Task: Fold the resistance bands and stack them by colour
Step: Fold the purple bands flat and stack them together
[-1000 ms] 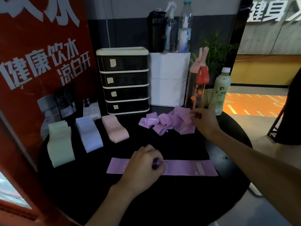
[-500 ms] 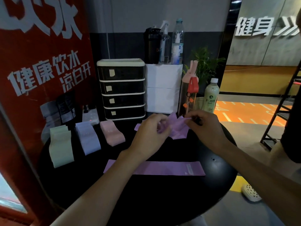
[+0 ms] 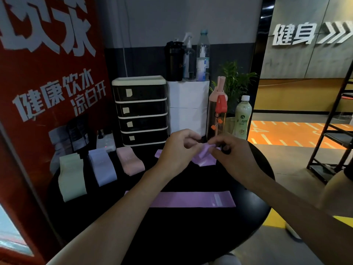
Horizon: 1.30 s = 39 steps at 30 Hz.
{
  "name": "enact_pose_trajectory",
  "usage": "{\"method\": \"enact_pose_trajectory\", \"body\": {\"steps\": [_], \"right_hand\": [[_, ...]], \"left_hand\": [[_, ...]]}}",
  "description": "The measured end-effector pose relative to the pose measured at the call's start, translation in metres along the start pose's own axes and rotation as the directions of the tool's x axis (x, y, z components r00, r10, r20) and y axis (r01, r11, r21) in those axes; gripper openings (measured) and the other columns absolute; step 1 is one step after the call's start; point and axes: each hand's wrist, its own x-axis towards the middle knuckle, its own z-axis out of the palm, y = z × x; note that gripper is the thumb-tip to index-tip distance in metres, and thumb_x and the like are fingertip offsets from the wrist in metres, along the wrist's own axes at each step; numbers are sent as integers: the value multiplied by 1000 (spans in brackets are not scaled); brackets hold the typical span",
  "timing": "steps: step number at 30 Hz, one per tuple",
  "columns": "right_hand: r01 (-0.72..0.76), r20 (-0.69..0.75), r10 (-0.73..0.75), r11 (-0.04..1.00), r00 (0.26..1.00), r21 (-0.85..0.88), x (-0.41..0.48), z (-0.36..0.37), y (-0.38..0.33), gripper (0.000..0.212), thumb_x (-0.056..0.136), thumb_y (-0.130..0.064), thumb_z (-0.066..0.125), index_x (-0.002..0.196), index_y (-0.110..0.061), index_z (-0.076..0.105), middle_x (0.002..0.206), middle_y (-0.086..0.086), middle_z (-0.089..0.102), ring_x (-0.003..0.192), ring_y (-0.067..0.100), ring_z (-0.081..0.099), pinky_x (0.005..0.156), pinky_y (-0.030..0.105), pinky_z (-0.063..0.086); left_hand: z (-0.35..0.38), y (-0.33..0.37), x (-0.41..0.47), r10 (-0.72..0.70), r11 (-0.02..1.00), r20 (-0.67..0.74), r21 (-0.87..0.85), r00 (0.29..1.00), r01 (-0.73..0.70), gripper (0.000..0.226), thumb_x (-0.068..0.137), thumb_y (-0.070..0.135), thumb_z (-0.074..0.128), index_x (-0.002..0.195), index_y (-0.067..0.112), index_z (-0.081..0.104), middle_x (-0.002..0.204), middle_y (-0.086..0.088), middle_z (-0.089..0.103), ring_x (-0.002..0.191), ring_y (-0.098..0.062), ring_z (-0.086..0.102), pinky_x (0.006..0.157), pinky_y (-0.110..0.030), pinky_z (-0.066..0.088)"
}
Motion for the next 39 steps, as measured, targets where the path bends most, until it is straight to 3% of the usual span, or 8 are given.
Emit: {"method": "enact_pose_trajectory", "body": {"steps": [4,8,14,17,21,27,34,39], "right_hand": [[-26,-22,27,998,999,62,0,-1,-2,22,86,-8,68,104,-19,65,89,-9,64,80,-4,57,72,12,42],[-100,33,97,987,995,129,12,-5,-11,29,93,-16,63,121,-16,60,99,-5,64,82,-8,58,68,4,43],[-103,18,101,971,995,217,31,-7,-23,13,94,-12,60,94,-6,72,88,10,73,79,15,67,71,32,55],[-66,-24,74,965,997,252,38,-9,-34,12,92,-13,63,95,-5,72,87,10,73,79,18,69,69,31,57],[-35,-37,49,951,998,308,43,-11,-47,11,93,-11,62,98,-6,71,88,9,74,80,15,70,69,25,55],[-52,25,46,936,999,348,40,-11,-54,8,90,-9,66,93,-3,71,85,10,75,80,23,72,72,33,60],[-52,36,41,908,999,417,41,-6,-64,12,91,-10,65,99,-2,68,83,7,75,75,13,70,66,23,55],[-241,242,123,795,963,557,34,2,-61,29,88,-3,67,115,-2,58,98,12,75,91,28,72,79,41,60]], "left_hand": [[-3,8,1,56,998,-46,-22,997,-57,20,86,4,71,93,22,66,75,1,72,66,-7,65,69,-30,55],[-10,22,8,139,990,-44,-3,989,-139,21,85,3,72,94,21,67,83,2,70,81,-15,68,77,-23,56],[-23,42,15,218,976,-40,4,975,-218,22,85,0,71,98,18,67,88,1,71,82,-9,66,74,-21,55],[-29,48,19,195,981,-37,12,980,-195,11,88,10,72,94,19,70,86,9,70,75,0,63,67,-15,52],[-35,55,24,204,979,-62,8,977,-204,8,90,6,69,87,13,72,76,1,70,67,-5,61,64,-19,51],[-44,69,26,219,975,-117,-3,969,-221,4,91,9,69,90,9,72,83,-8,72,72,-11,63,69,-28,55],[-53,74,27,170,982,-105,-63,980,-177,9,93,11,67,86,8,72,64,12,66,56,4,56,56,-13,44],[-58,78,29,120,979,-186,-139,975,-147,12,93,15,67,92,5,72,85,-19,72,73,-18,63,66,-35,52]]}}
